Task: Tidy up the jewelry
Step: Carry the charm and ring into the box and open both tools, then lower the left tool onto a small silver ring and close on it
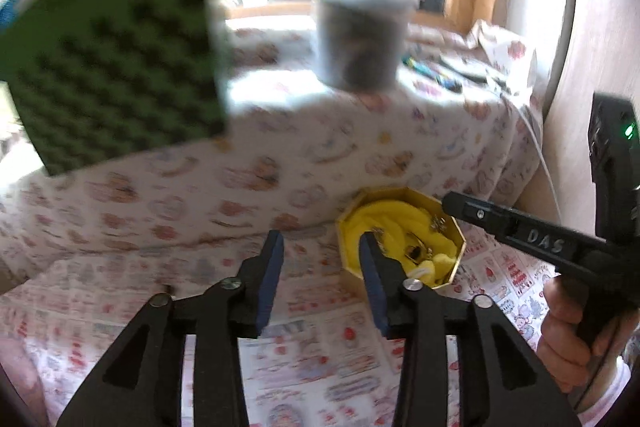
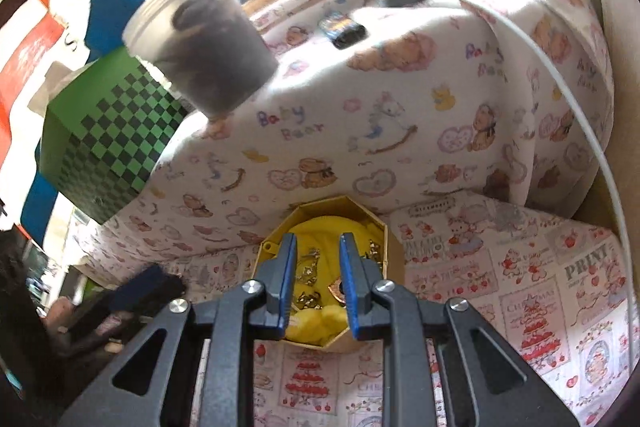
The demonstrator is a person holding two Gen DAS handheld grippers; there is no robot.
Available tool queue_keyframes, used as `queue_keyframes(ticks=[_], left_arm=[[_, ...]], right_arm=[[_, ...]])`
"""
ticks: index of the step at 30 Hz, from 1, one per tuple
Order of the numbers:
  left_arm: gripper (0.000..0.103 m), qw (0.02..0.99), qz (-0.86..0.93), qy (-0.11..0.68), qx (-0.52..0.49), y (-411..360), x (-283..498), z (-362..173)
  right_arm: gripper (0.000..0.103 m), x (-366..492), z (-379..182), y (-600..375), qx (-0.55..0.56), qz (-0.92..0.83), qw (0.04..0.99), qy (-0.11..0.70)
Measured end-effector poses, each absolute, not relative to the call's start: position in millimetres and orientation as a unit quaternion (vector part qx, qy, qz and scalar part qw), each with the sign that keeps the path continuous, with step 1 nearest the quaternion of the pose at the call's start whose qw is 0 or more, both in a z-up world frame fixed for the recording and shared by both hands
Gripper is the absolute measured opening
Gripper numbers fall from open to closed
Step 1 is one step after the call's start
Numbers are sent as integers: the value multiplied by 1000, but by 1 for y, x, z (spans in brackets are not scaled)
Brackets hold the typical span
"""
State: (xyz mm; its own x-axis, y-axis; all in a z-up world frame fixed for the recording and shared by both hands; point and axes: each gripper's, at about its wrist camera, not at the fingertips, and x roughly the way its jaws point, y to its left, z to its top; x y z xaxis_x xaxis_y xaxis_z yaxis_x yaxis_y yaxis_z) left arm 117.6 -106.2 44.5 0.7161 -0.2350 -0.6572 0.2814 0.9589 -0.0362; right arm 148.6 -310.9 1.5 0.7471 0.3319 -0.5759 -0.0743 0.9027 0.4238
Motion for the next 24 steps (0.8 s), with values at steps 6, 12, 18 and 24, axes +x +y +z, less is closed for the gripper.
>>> queue_keyframes(ticks=[6,12,18,24], left_arm=[[51,949,-112,296,7,-69,95,76],[70,959,-77,274,-3,-30,91,81],[71,955,-43,293,-9,0,101,56],[71,946,-33,320,-42,26,117,22]], right_arm=[[28,136,11,-286,133,113,937,304],[44,124,13,-259,70,106,953,276],[66,124,4,-244,33,79,961,264],[90,122,-6,-238,14,63,966,249]])
